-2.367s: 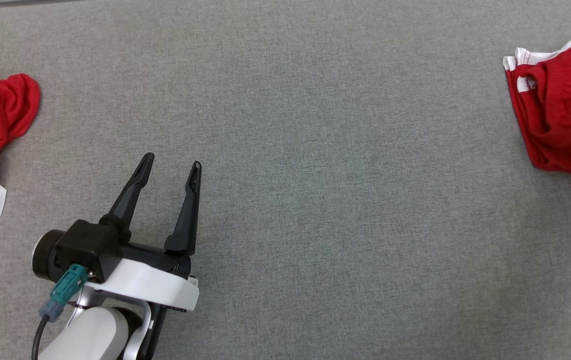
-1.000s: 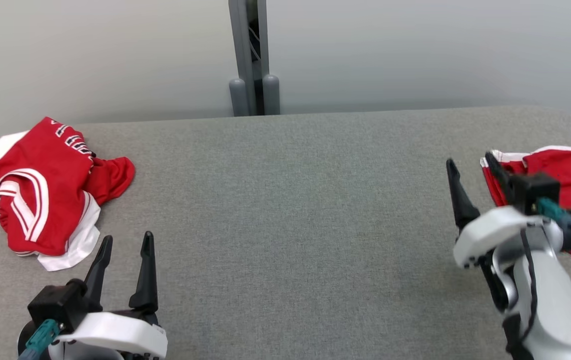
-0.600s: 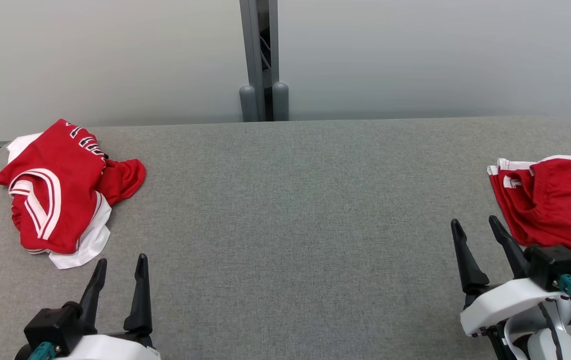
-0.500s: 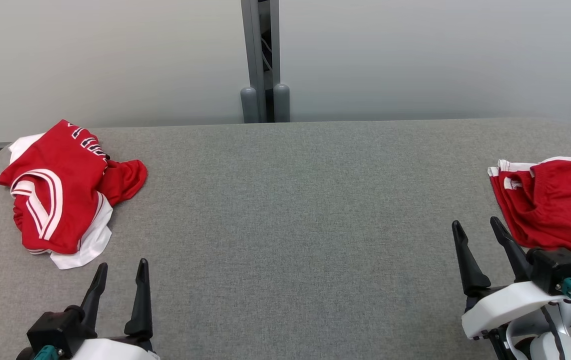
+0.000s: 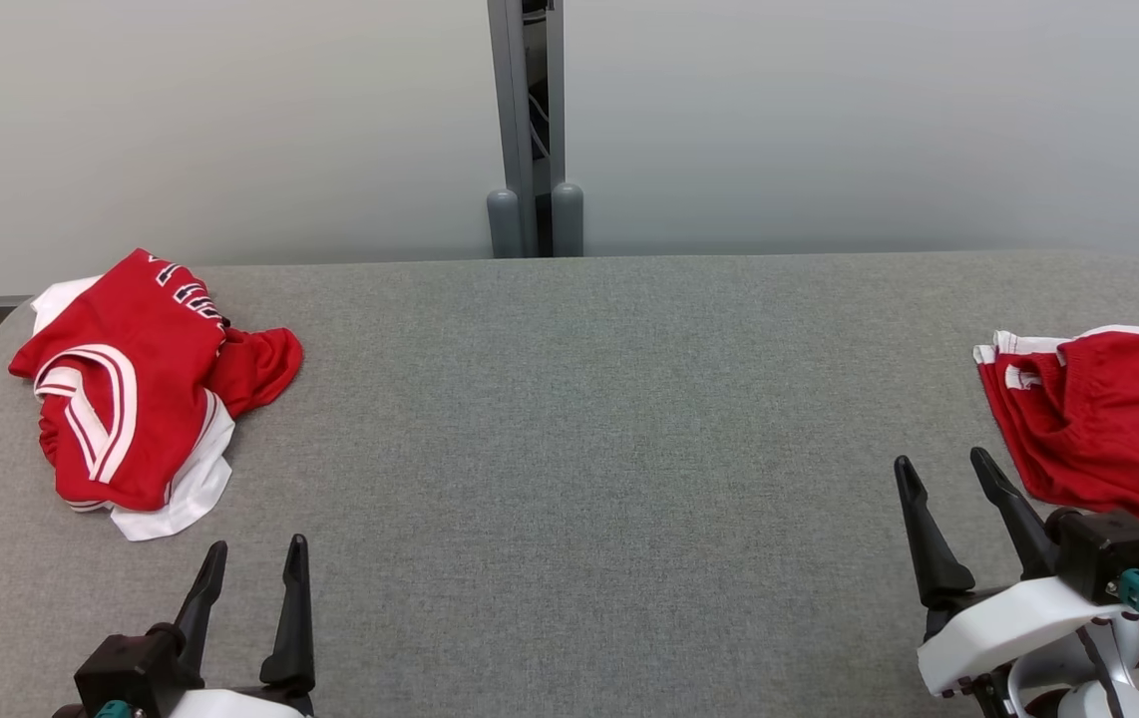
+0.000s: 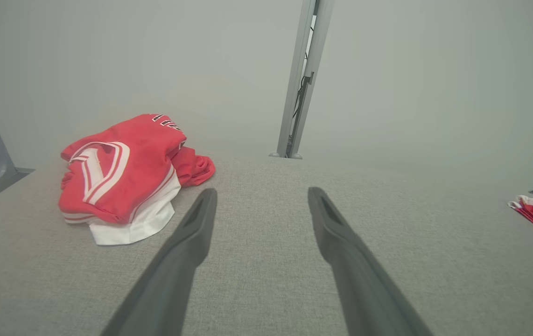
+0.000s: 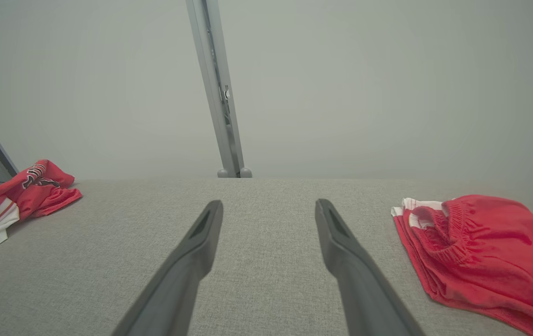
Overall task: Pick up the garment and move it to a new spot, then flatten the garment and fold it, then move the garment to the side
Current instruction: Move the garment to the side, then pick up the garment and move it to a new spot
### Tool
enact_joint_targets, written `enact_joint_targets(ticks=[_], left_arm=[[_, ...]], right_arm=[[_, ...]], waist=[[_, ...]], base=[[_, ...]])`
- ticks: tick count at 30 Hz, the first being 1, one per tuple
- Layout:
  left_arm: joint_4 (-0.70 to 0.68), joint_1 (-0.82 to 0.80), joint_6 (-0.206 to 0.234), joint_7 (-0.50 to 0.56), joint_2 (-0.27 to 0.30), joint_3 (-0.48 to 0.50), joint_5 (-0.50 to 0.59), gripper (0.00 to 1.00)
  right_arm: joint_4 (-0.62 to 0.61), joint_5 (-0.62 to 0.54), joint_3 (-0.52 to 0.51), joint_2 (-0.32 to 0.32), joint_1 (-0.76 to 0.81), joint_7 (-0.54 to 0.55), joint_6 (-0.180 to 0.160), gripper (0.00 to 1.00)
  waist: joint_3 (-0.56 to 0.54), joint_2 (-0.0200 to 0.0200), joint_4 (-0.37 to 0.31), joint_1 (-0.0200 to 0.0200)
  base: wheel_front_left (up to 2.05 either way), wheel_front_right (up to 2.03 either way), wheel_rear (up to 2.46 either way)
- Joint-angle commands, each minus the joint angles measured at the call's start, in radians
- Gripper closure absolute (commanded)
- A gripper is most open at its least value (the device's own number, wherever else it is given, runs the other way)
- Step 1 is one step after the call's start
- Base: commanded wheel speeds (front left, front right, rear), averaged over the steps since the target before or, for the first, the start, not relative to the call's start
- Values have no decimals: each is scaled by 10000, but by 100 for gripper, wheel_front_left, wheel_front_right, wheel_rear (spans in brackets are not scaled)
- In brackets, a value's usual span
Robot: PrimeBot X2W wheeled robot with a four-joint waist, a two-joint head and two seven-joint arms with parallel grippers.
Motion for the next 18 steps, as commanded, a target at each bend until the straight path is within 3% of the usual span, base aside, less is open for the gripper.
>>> enact_joint_targets(ticks=[1, 10, 18], left_arm=[[15, 93, -47, -47, 20, 53, 101, 0], [85, 4, -124, -41, 42, 65, 78, 0], [43, -115, -47, -42, 29, 104, 142, 0]], right_arm=[[-43, 73, 2, -63, 118, 27, -3, 0], [-129, 114, -32, -61, 203, 87, -1, 0], [-281, 142, -59, -60, 280, -31, -1, 0]], waist=[[-6, 0, -3, 0], [-26, 0, 168, 0], [-73, 0, 1206, 0]], base=[[0, 0, 0], [0, 0, 0], [0, 0, 0]])
